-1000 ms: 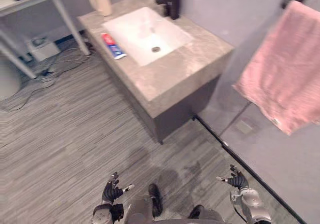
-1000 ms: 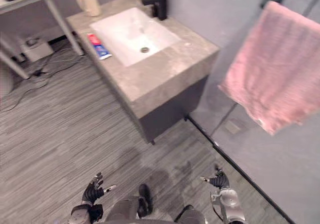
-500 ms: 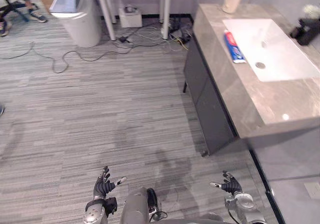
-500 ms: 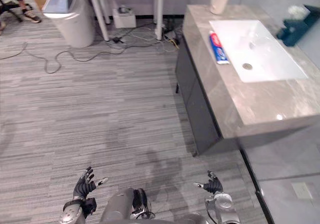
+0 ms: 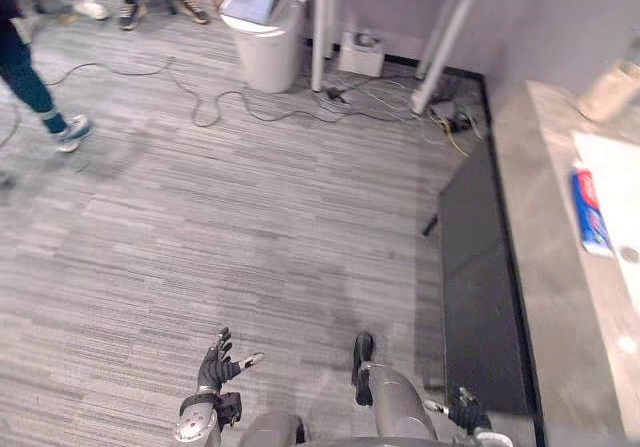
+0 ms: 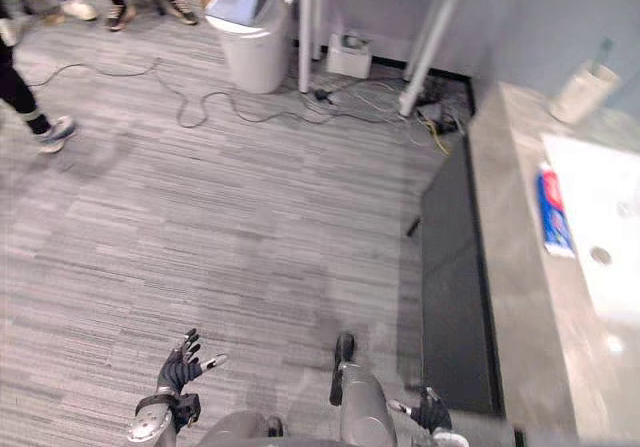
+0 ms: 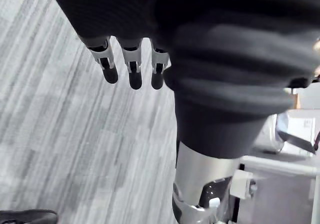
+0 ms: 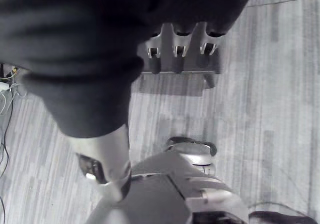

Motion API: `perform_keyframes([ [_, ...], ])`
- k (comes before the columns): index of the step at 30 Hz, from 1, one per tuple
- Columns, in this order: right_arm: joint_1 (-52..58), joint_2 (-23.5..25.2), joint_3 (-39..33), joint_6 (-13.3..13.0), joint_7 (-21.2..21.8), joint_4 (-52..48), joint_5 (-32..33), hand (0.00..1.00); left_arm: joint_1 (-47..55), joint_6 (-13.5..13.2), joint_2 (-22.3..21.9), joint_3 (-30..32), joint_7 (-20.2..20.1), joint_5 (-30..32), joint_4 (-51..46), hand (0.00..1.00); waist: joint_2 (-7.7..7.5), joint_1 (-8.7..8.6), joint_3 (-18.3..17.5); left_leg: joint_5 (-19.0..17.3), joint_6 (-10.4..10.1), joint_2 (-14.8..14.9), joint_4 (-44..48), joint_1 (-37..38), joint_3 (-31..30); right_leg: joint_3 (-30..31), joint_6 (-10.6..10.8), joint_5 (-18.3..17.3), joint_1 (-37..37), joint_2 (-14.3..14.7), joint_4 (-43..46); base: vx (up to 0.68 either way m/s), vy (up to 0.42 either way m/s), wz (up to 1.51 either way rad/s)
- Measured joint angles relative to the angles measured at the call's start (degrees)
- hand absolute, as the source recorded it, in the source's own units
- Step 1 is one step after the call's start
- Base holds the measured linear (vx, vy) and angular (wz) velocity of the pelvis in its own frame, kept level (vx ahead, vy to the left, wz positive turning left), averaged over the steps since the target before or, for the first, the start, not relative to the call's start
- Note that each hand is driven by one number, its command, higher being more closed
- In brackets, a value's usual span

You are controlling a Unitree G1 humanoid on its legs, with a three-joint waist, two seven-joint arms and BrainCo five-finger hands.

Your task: Organize washtable

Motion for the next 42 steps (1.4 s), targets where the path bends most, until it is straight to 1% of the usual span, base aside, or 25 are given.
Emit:
perform_keyframes([
  [1, 0.14, -0.31, 0.04, -0.29, -0.03, -0.94, 0.38, 0.0, 0.4, -0.13, -1.07, 0.25, 0.03, -0.02, -0.14, 0.0, 1.65, 0.27, -0.11, 2.13, 0.2, 1.69, 4.69, -0.9, 1.37, 0.24, 1.91, -1.69, 0.68, 1.52, -1.41, 0.48, -0.364, -0.22],
  [2, 1.0, 0.31, 0.18, -0.3, -0.13, -2.53, 1.21, 0.0, 2.2, -0.51, -1.12, 0.49, -0.05, -0.02, -1.91, 0.0, 0.84, 0.58, -1.11, 1.93, 0.91, 4.36, 13.74, -3.37, 5.26, -0.81, -0.93, -0.16, 6.68, 3.93, -14.9, 0.27, -0.278, -0.71],
  [3, -0.15, 0.22, -0.3, -0.16, -0.25, -2.19, 1.98, 0.0, 1.39, -0.35, -2.21, 0.52, 0.08, -0.02, -2.1, 0.0, 3.54, 1.32, -0.96, -2.78, 1.54, 7.96, 18.27, -6.05, 6.47, 1.03, -2.18, -0.45, 9.12, 7.49, -15.83, 0.34, -0.177, -0.79],
  [4, -0.35, 0.57, -0.38, -0.38, -0.25, -2.25, 2.28, 0.0, 0.81, -0.36, -1.9, 0.55, -0.01, -0.01, -2.73, 0.0, 3.62, 1.54, -1.04, -4.32, 2.08, 8.08, 19.09, -7.77, 7.12, 2.61, -2.25, -1.08, 10.64, 8.25, -17.18, 0.57, -0.087, -0.8],
  [7, -1.76, 2.76, 0.04, -0.51, -0.19, -3.43, 2.94, 0.0, -0.45, -0.65, -1.72, 2.2, 0.04, -0.02, -4.64, 0.0, -0.06, 3.34, 0.57, -6.15, 4.03, 5.78, 14.03, -16.34, 7.81, 8.67, -2.24, -1.12, 19.67, 8.37, -24.4, 0.54, -0.019, -0.78],
  [8, -1.76, 2.69, -0.03, -0.51, -0.21, -3.88, 3.0, 0.0, -0.43, -0.64, -1.74, 2.18, 0.03, -0.04, -4.69, 0.0, -0.25, 3.87, 0.64, -6.12, 3.98, 5.12, 11.85, -17.71, 6.8, 10.18, -2.13, -1.18, 20.89, 8.36, -25.23, 0.55, 0.1, -1.26],
  [9, -1.95, 2.35, -0.05, -0.52, -0.28, -4.7, 3.37, 0.0, -0.39, -0.63, -1.81, 2.21, 0.05, -0.05, -4.78, 0.0, -0.67, 4.94, 0.76, -5.94, 3.77, 3.58, 7.32, -20.5, 3.67, 12.98, -1.35, -1.96, 22.83, 7.93, -26.01, 0.36, 0.143, -1.19],
  [11, -2.14, 2.03, 0.09, -0.43, -0.5, -6.68, 3.37, 0.0, 0.38, -0.63, -1.97, 2.2, 0.15, -0.06, -5.73, 0.0, -0.62, 5.14, 0.74, -4.11, 1.37, 1.85, 0.55, -23.77, -2.24, 16.69, 0.54, -3.92, 24.85, 7.29, -25.73, 0.41, 0.265, -1.17],
  [12, -1.94, 1.84, 0.23, -0.59, -0.56, -7.93, 3.37, 0.0, 0.98, -0.67, -2.37, 2.11, 0.16, -0.06, -6.89, 0.0, -0.34, 5.33, 0.59, -0.78, 0.02, 1.42, -5.97, -23.67, -6.67, 19.36, 2.66, -6.49, 24.95, 7.11, -23.67, 0.44, 0.407, -1.38],
  [13, -0.94, 1.28, 0.64, -0.89, -0.51, -9.0, 3.25, 0.0, 2.78, -0.71, -3.29, 2.01, 0.12, -0.05, -7.47, 0.0, 1.07, 6.1, -0.2, 5.61, -0.71, 2.62, -6.96, -23.15, -8.01, 22.63, 4.34, -10.04, 24.93, 7.81, -20.54, 0.37, 0.386, -1.42],
  [14, -0.57, 1.58, 0.79, -0.79, -0.46, -8.79, 3.09, 0.0, 3.22, -0.67, -3.76, 1.97, 0.14, -0.03, -7.45, 0.0, 0.69, 6.15, -0.55, 7.56, 0.67, 2.19, -5.68, -22.62, -7.37, 24.06, 5.06, -11.57, 24.91, 7.59, -18.87, 0.39, 0.398, -1.29],
  [16, 1.38, 3.68, 2.78, -0.54, -0.08, -8.83, 1.9, 0.0, 3.67, -0.57, -2.8, 2.23, 0.16, 0.04, -7.63, 0.0, -2.99, 6.34, -2.27, 3.69, 3.28, 1.28, -4.32, -19.98, -0.1, 25.11, 7.68, -12.89, 23.38, 3.49, -14.19, 0.36, 0.334, -1.18],
  [19, 1.42, 5.01, 3.26, -0.55, 0.03, -8.93, 0.89, 0.0, 4.26, -0.52, -2.49, 1.6, 0.11, 0.15, -8.05, 0.0, -3.2, 6.24, -2.35, 0.39, 6.39, 2.86, -5.13, -12.54, 8.36, 19.12, 11.97, -9.79, 18.39, 0.09, -0.91, 0.28, 0.311, -1.4],
  [22, 1.08, 5.47, 3.47, -0.53, 1.07, -8.89, 0.01, 0.0, 4.18, -0.65, -2.23, 1.38, 0.12, 0.52, -8.54, 0.0, -3.21, 6.04, -2.42, -0.54, 6.73, 3.14, -10.0, -5.37, 16.37, 7.11, 10.86, -10.05, 13.24, -4.9, 6.61, 0.18, 0.197, -1.27],
  [26, -2.59, 4.98, 3.48, -0.69, 1.05, -4.65, -1.2, 0.0, 3.77, -0.92, -1.56, 1.65, 0.12, 0.48, -4.75, 0.0, -2.91, 4.32, -2.78, -0.28, 6.08, 4.62, -14.75, -0.66, 24.99, -10.88, 9.46, -10.15, 11.34, -7.04, -4.75, 0.15, 0.062, -1.17],
  [28, -5.36, 4.51, 3.5, -0.6, 1.03, -0.76, -1.46, 0.0, 2.48, -0.74, -0.56, 1.64, 0.11, 0.49, -0.92, 0.0, -2.91, 4.38, -2.87, 0.0, 5.58, 5.23, -15.15, -0.56, 27.75, -17.39, 6.48, -5.01, 9.92, -6.56, -14.14, 0.12, -0.024, -1.08],
  [29, -6.04, 4.23, 3.51, -0.6, 1.02, 0.43, -1.79, 0.0, 1.82, -0.57, -0.17, 1.65, 0.13, 0.49, 0.82, 0.0, -2.84, 4.32, -2.82, 0.33, 4.99, 5.06, -15.86, -0.09, 27.76, -18.74, 2.46, 1.3, 10.17, -5.88, -17.55, 0.19, -0.117, -0.77],
  [30, -6.43, 3.41, 3.46, -0.58, 1.03, 1.3, -2.06, 0.0, 0.91, -0.44, 0.21, 1.68, 0.15, 0.49, 2.37, 0.0, -2.11, 3.86, -2.72, 1.31, 3.44, 5.65, -17.23, 1.06, 27.12, -18.64, 0.91, 3.02, 12.0, -3.66, -20.63, 0.25, -0.167, -0.72],
  [33, -6.33, 0.35, 3.16, -0.64, 1.03, 2.01, -2.34, 0.0, 0.4, -0.65, -1.37, 1.56, 0.05, 0.53, 2.71, 0.0, 1.8, 2.44, -2.77, 2.56, 1.38, 5.89, -22.41, 5.3, 26.27, -16.73, 0.67, 3.09, 13.72, -0.49, -23.16, 0.22, -0.111, -0.5],
  [34, -6.35, -0.17, 2.91, -0.63, 1.02, 2.57, -2.34, 0.0, 0.2, -0.88, -1.53, 1.56, 0.02, 0.59, 2.88, 0.0, 2.22, 1.94, -3.05, 3.02, 0.63, 6.09, -21.26, 5.61, 26.25, -15.42, 0.8, 2.18, 13.92, 0.0, -23.22, 0.15, -0.062, -0.49],
  [35, -6.35, -0.33, 2.92, -0.63, 1.03, 2.6, -2.34, 0.0, 0.16, -0.92, -1.52, 1.54, 0.01, 0.65, 2.91, 0.0, 2.25, 1.65, -3.03, 3.02, 0.58, 6.38, -19.39, 5.33, 26.19, -14.68, 1.01, 1.71, 14.16, 0.28, -23.57, 0.11, -0.089, -0.6],
  [38, -5.5, -0.32, 3.6, -0.64, 1.04, 2.5, -2.31, 0.0, 0.88, -0.9, -1.62, 1.48, -0.03, 0.73, 3.4, 0.0, 2.67, 2.18, -2.73, 4.74, -1.57, 12.14, 0.1, 1.65, 24.9, -10.09, 0.66, 1.42, 19.39, 4.38, -28.85, 0.1, -0.121, -0.9],
  [39, -5.34, -0.46, 3.84, -0.65, 0.99, 2.45, -2.23, 0.0, 1.83, -0.91, -1.75, 1.11, -0.04, 0.71, 3.55, 0.0, 2.54, 2.78, -2.53, 6.42, -1.03, 14.17, 8.88, -1.33, 21.28, -7.51, 0.06, 1.64, 21.85, 6.33, -31.02, 0.16, -0.063, -0.86],
  [41, -5.6, -0.56, 3.33, -0.63, 0.91, 2.47, -2.1, 0.0, 1.92, -0.92, -1.89, -0.07, -0.03, 0.67, 3.6, 0.0, 2.89, 3.66, -2.84, 2.99, 0.24, 12.72, 12.89, -5.28, 15.55, -3.85, -0.31, 1.36, 22.79, 7.02, -31.32, 0.2, -0.002, -1.1],
  [42, -5.83, -0.55, 3.12, -0.63, 0.87, 2.45, -1.84, 0.0, 1.94, -0.93, -2.11, -0.3, -0.02, 0.66, 3.62, 0.0, 2.03, 3.94, -2.6, 1.21, 1.13, 10.38, 10.07, -7.4, 13.24, -1.31, -0.46, 1.47, 22.76, 6.7, -31.32, 0.17, 0.029, -1.04],
])
